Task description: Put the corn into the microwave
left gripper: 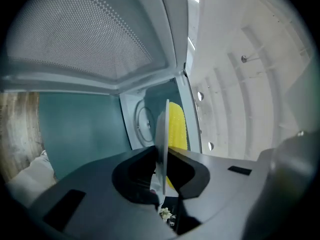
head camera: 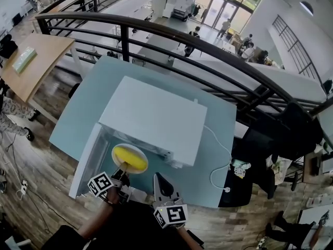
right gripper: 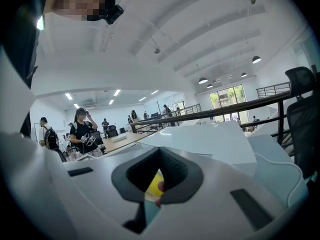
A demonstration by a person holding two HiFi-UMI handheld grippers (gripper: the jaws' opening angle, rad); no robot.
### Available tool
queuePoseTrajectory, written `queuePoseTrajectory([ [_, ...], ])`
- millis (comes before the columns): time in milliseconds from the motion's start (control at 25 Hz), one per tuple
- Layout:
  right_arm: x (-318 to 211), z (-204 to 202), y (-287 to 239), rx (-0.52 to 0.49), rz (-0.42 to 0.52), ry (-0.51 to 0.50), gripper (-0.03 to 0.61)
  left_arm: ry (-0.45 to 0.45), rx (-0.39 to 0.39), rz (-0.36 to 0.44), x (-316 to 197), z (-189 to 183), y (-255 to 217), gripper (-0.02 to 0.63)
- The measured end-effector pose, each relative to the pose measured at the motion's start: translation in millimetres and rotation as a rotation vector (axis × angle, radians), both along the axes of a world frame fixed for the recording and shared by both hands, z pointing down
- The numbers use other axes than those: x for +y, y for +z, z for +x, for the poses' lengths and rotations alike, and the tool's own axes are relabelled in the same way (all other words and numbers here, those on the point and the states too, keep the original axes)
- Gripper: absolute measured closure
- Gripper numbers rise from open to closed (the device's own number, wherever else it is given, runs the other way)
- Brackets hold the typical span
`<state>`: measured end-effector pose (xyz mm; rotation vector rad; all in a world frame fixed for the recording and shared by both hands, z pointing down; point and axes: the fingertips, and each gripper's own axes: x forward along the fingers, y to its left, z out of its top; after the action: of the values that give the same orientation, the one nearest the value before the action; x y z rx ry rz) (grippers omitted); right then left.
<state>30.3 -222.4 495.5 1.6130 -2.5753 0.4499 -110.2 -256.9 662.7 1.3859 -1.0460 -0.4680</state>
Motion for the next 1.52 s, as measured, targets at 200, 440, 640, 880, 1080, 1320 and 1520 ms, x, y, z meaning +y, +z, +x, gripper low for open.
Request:
queuePoseTrajectory([
  [200, -13, -3, 5, 0.009, -0.014, 0.023, 0.571, 0.001, 0.036, -0.023, -19, -1, 16, 0.578],
  [440, -25, -2, 9, 0.021, -0.028, 0.053, 0.571, 0.012, 0.034, -0.038, -40, 0, 35, 0.578],
  [640, -31, -2, 11, 0.029, -0.037, 0.071, 0.571, 0.007, 0.049, -0.056, -55, 4, 52, 0.578],
  [880, -38, -5, 15, 0.037, -0.045, 0.086, 0.571, -0.016, 0.070, -0.066, -72, 6, 65, 0.578],
  [1080, -39, -10, 18, 0.046, -0.053, 0.078, 0.571, -0.035, 0.099, -0.069, -82, 10, 70, 0.578],
  [1320, -39, -25, 20, 0.056, -0.054, 0.045, 0.571, -0.069, 0.119, -0.077, -97, 9, 80, 0.578],
  [1520, -38, -31, 22, 0.062, -0.057, 0.024, 0.571, -0.084, 0.117, -0.083, -107, 11, 85, 0.578],
])
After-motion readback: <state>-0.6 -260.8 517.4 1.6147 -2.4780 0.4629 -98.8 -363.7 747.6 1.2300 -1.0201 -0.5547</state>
